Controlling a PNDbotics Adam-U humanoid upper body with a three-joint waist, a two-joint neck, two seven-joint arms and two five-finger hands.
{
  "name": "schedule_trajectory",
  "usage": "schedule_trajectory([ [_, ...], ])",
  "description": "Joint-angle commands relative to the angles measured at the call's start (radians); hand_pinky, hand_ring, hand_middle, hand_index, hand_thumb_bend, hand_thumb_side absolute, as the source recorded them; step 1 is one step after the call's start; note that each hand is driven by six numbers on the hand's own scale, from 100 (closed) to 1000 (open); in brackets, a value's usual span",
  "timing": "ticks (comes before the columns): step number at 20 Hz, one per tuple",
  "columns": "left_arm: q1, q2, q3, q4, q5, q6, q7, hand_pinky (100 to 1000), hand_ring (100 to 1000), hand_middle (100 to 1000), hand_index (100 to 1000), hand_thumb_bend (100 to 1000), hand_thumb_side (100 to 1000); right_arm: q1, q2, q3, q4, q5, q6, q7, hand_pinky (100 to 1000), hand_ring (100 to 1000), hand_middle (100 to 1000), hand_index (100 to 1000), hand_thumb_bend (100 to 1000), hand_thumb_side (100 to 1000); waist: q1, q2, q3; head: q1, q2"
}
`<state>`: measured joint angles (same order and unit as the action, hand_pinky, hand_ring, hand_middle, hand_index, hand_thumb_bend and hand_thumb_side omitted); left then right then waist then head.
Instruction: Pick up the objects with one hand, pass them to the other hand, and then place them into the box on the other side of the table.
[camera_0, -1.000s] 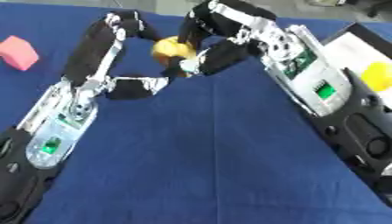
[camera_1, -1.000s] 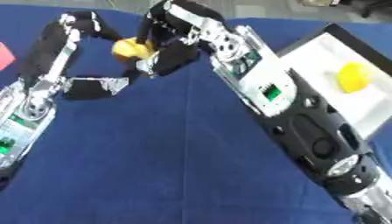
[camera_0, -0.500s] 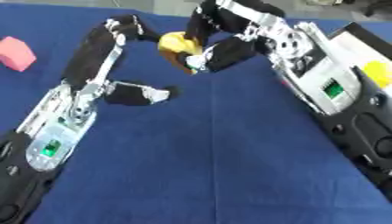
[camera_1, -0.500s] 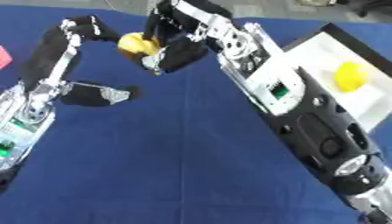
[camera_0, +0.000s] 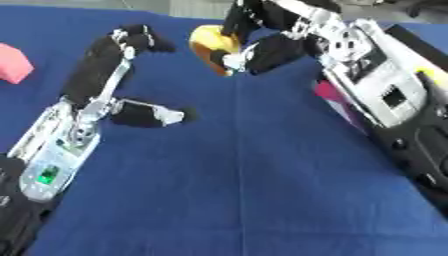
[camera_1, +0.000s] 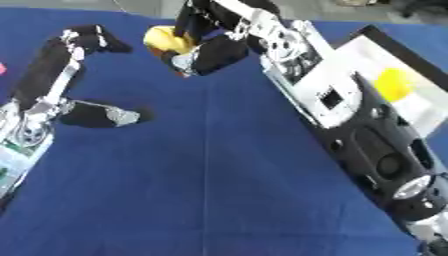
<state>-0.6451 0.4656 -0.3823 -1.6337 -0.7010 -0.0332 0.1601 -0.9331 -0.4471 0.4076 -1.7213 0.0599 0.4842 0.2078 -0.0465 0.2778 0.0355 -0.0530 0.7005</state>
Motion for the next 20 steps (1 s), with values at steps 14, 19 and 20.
schedule_trajectory([
  [14,0.142,0.25,0.158,-0.143,0.093,0.103,0.085,650,628,580,689,821,413,0.276,-0.341,-0.277,-0.063,-0.19,0.02,-0.252,818,645,341,525,405,100,0.014,-0.024,-0.001,-0.075,-0.027],
  [19,0.178,0.295,0.208,-0.184,0.105,0.131,0.121,653,631,583,689,820,406,0.348,-0.394,-0.32,-0.01,-0.203,0.002,-0.298,816,644,343,523,402,100,0.019,-0.019,0.0,-0.11,-0.042],
  [20,0.184,0.301,0.217,-0.191,0.108,0.136,0.128,652,631,582,689,819,404,0.36,-0.401,-0.326,0.002,-0.203,-0.002,-0.304,815,644,344,523,402,100,0.02,-0.018,0.001,-0.118,-0.045],
])
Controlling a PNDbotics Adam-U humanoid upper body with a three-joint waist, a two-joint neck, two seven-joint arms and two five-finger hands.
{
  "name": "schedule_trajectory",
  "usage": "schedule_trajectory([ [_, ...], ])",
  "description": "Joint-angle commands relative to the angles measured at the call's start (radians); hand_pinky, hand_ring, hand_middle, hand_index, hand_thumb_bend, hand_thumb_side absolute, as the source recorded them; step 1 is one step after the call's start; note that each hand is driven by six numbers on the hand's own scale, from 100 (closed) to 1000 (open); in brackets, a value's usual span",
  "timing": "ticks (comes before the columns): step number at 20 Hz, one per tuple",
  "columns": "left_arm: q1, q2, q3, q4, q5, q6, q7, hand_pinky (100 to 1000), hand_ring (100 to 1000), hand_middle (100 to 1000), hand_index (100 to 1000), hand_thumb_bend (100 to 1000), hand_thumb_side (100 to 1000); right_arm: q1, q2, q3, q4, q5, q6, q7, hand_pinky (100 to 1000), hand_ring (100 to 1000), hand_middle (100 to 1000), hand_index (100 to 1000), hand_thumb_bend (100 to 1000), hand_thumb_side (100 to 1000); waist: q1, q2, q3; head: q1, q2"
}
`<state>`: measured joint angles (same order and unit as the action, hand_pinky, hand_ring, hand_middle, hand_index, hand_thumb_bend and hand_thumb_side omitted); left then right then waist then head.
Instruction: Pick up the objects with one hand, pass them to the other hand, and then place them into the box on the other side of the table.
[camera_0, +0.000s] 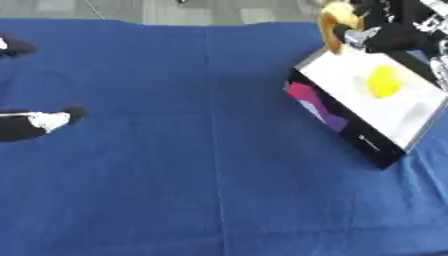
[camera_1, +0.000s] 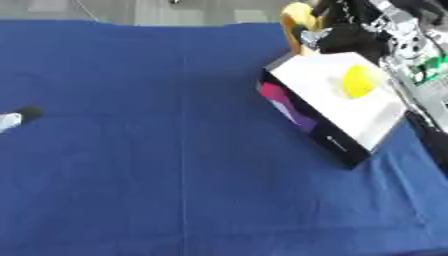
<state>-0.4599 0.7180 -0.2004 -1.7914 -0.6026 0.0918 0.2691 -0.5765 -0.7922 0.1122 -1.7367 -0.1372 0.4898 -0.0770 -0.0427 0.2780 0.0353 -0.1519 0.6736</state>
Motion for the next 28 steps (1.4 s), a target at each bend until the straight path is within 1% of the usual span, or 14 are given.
schedule_trajectory([
  [1,0.003,0.052,0.044,-0.039,0.011,0.015,0.027,652,630,582,689,819,404,0.015,-0.061,-0.035,0.028,-0.006,-0.011,-0.024,815,644,345,523,402,100,0.018,-0.017,0.002,-0.025,-0.021],
  [5,0.016,0.059,0.076,-0.048,0.024,0.034,0.053,650,628,580,687,812,398,0.051,-0.072,-0.043,0.082,0.007,-0.022,-0.028,812,648,356,529,404,100,0.02,-0.015,0.005,-0.037,-0.029],
  [8,0.02,0.063,0.092,-0.045,0.033,0.046,0.066,649,628,580,687,810,398,0.064,-0.073,-0.048,0.136,0.02,-0.031,-0.034,812,667,396,568,365,100,0.023,-0.013,0.008,-0.04,-0.034],
  [9,0.021,0.064,0.096,-0.043,0.036,0.05,0.07,649,628,580,688,810,398,0.066,-0.072,-0.049,0.153,0.024,-0.034,-0.038,814,676,412,586,385,100,0.023,-0.013,0.009,-0.04,-0.035],
  [10,0.022,0.064,0.1,-0.041,0.039,0.052,0.073,648,628,580,687,809,399,0.067,-0.072,-0.05,0.167,0.028,-0.037,-0.04,816,698,459,639,449,100,0.024,-0.012,0.009,-0.039,-0.036],
  [11,0.025,0.065,0.105,-0.038,0.042,0.056,0.076,648,628,580,687,809,400,0.07,-0.073,-0.053,0.18,0.037,-0.038,-0.044,818,709,483,665,473,100,0.024,-0.011,0.01,-0.038,-0.037],
  [12,0.027,0.067,0.111,-0.035,0.045,0.059,0.081,648,627,579,687,809,400,0.074,-0.074,-0.055,0.192,0.049,-0.039,-0.047,826,743,556,729,534,120,0.024,-0.011,0.01,-0.036,-0.037],
  [13,0.03,0.069,0.118,-0.033,0.048,0.063,0.086,648,628,580,687,811,399,0.078,-0.075,-0.057,0.2,0.062,-0.039,-0.048,831,763,592,752,559,151,0.024,-0.01,0.011,-0.034,-0.037],
  [14,0.032,0.071,0.124,-0.031,0.05,0.066,0.092,647,627,580,688,781,400,0.084,-0.077,-0.06,0.204,0.075,-0.04,-0.048,851,829,719,842,625,217,0.024,-0.009,0.011,-0.032,-0.035],
  [15,0.033,0.073,0.131,-0.028,0.051,0.071,0.097,647,628,579,688,815,400,0.091,-0.079,-0.064,0.205,0.09,-0.043,-0.045,859,848,753,867,657,242,0.024,-0.009,0.012,-0.029,-0.033],
  [17,0.033,0.08,0.143,-0.019,0.056,0.082,0.102,648,630,581,691,817,400,0.103,-0.082,-0.074,0.204,0.114,-0.046,-0.045,879,894,837,928,689,295,0.024,-0.008,0.012,-0.02,-0.031],
  [19,0.029,0.092,0.154,-0.002,0.062,0.097,0.101,651,636,585,697,819,402,0.112,-0.083,-0.086,0.201,0.127,-0.046,-0.054,887,922,875,949,682,326,0.024,-0.008,0.012,-0.01,-0.03],
  [25,0.009,0.13,0.18,0.035,0.073,0.127,0.081,655,647,595,713,824,403,0.128,-0.08,-0.117,0.167,0.101,-0.049,-0.094,887,917,862,947,654,329,0.026,-0.005,0.012,0.021,-0.028],
  [28,-0.022,0.164,0.192,0.087,0.115,0.167,0.001,677,671,615,737,817,430,0.128,-0.078,-0.137,0.124,0.026,-0.064,-0.141,896,917,847,935,365,503,0.029,-0.005,0.012,0.085,-0.019],
])
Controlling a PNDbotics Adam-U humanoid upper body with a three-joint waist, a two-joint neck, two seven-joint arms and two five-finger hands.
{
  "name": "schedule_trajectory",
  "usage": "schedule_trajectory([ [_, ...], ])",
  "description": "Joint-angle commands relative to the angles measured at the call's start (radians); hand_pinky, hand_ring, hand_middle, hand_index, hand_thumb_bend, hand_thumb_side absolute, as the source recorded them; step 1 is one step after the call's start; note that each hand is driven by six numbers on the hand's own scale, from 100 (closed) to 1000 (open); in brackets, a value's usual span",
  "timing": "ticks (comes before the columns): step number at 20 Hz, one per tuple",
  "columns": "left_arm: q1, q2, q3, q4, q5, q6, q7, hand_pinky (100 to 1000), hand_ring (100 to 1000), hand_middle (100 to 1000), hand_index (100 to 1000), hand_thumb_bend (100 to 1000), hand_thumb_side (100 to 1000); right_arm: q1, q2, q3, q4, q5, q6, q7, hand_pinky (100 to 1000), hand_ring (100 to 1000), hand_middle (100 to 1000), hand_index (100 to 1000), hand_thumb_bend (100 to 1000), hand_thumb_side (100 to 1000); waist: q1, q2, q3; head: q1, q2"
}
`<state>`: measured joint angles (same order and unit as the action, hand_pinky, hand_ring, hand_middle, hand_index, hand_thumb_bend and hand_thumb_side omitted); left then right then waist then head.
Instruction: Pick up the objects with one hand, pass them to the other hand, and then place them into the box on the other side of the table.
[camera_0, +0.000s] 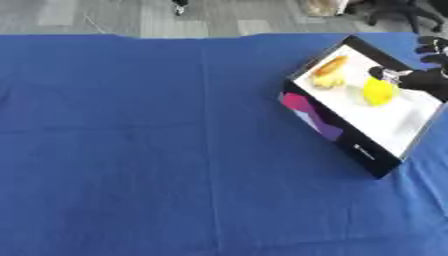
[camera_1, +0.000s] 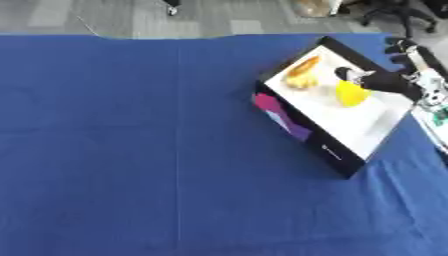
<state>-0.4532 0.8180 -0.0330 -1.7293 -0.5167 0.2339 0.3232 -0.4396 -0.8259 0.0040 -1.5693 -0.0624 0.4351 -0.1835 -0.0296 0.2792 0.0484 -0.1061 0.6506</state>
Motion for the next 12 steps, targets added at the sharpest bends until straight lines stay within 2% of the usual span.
schedule_trajectory([
  [1,-0.047,0.082,0.027,0.047,0.05,0.036,-0.099,682,674,618,745,816,442,-0.009,-0.045,-0.032,-0.061,-0.078,-0.016,-0.055,898,919,848,937,322,533,0.017,-0.006,-0.001,0.053,0.005],
  [4,-0.111,0.143,0.025,0.119,0.118,0.052,-0.246,715,709,649,777,842,471,-0.006,-0.048,-0.034,-0.107,-0.146,-0.027,-0.096,899,920,847,945,308,529,0.019,-0.007,-0.001,0.061,0.004],
  [7,-0.18,0.197,0.018,0.202,0.149,0.04,-0.403,721,717,652,783,862,483,-0.002,-0.05,-0.03,-0.152,-0.186,-0.047,-0.088,897,918,843,959,506,359,0.023,-0.009,-0.002,0.08,0.002],
  [8,-0.201,0.208,0.019,0.229,0.154,0.031,-0.445,721,717,652,783,865,484,0.0,-0.051,-0.03,-0.162,-0.194,-0.055,-0.081,897,917,842,959,516,350,0.024,-0.009,-0.002,0.086,0.003],
  [9,-0.22,0.217,0.017,0.262,0.16,0.026,-0.489,731,733,666,787,870,480,0.001,-0.052,-0.032,-0.172,-0.2,-0.062,-0.078,892,906,830,954,579,312,0.026,-0.009,-0.004,0.094,0.003],
  [12,-0.284,0.228,0.006,0.373,0.141,0.006,-0.64,751,752,684,793,882,457,0.003,-0.055,-0.026,-0.196,-0.211,-0.066,-0.075,889,900,823,949,595,318,0.028,-0.007,-0.011,0.109,0.004],
])
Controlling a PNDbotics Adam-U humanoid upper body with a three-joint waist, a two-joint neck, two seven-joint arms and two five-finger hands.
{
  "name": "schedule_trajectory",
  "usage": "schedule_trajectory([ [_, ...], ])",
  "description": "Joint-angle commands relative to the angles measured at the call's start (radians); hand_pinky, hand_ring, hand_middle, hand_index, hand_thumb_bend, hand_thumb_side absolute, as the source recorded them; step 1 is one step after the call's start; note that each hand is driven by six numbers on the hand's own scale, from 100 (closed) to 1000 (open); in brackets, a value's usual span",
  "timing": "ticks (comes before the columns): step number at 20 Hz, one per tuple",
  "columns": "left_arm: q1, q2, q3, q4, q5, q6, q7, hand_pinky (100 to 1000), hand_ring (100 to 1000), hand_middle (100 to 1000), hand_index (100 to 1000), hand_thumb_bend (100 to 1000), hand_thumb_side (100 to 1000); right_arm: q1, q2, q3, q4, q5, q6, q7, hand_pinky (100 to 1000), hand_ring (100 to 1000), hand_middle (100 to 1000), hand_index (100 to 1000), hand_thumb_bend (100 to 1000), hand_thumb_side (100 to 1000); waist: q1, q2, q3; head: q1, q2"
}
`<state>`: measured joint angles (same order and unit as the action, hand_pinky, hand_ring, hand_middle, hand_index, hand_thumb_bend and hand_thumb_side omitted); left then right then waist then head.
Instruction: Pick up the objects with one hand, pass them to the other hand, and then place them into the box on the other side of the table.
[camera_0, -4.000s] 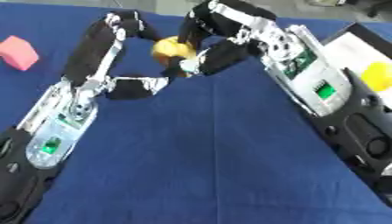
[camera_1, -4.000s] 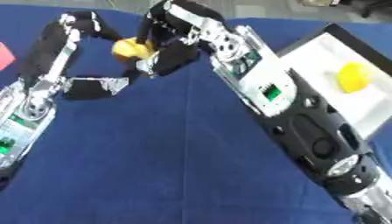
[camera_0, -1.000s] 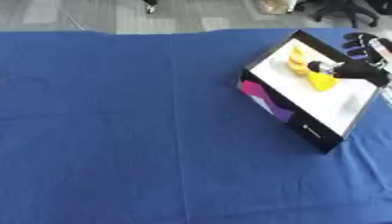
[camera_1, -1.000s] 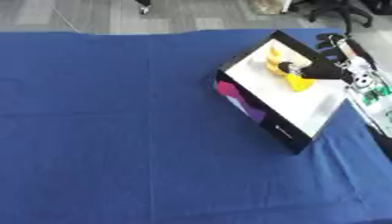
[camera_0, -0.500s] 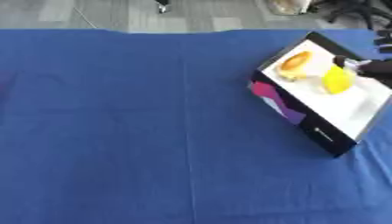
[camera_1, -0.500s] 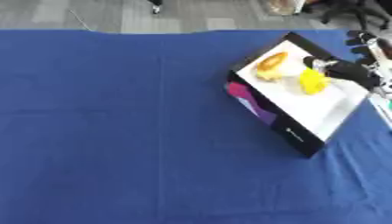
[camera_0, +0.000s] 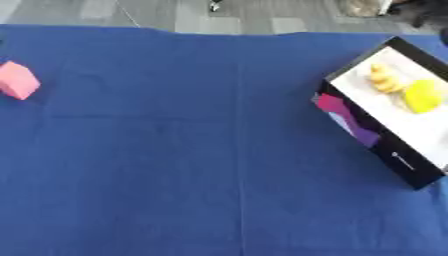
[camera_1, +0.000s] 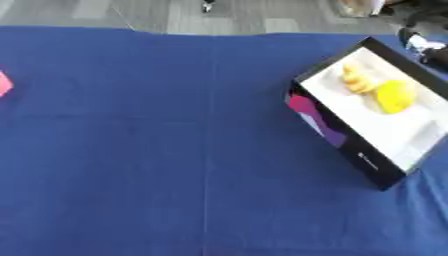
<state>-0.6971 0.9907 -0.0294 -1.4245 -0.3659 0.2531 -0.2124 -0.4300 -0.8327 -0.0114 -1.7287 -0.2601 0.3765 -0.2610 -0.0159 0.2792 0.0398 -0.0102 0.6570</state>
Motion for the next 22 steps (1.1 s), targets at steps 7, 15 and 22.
schedule_trajectory([
  [7,-0.175,0.014,-0.016,0.301,-0.155,0.073,-0.285,776,780,689,793,885,424,0.001,-0.053,-0.007,-0.075,-0.014,0.001,-0.009,886,891,813,940,590,320,0.015,0.006,-0.017,0.072,-0.015],
  [15,-0.265,-0.055,-0.048,0.448,-0.254,0.23,-0.344,827,814,724,813,992,516,0.002,-0.046,-0.001,-0.08,-0.019,0.006,-0.015,884,886,805,933,583,326,0.018,0.029,-0.026,0.085,-0.034],
  [22,-0.306,-0.094,-0.053,0.508,-0.336,0.253,-0.397,839,824,729,812,1000,540,0.001,-0.042,0.004,-0.076,-0.018,0.008,-0.013,883,883,800,929,557,346,0.022,0.041,-0.035,0.092,-0.056],
])
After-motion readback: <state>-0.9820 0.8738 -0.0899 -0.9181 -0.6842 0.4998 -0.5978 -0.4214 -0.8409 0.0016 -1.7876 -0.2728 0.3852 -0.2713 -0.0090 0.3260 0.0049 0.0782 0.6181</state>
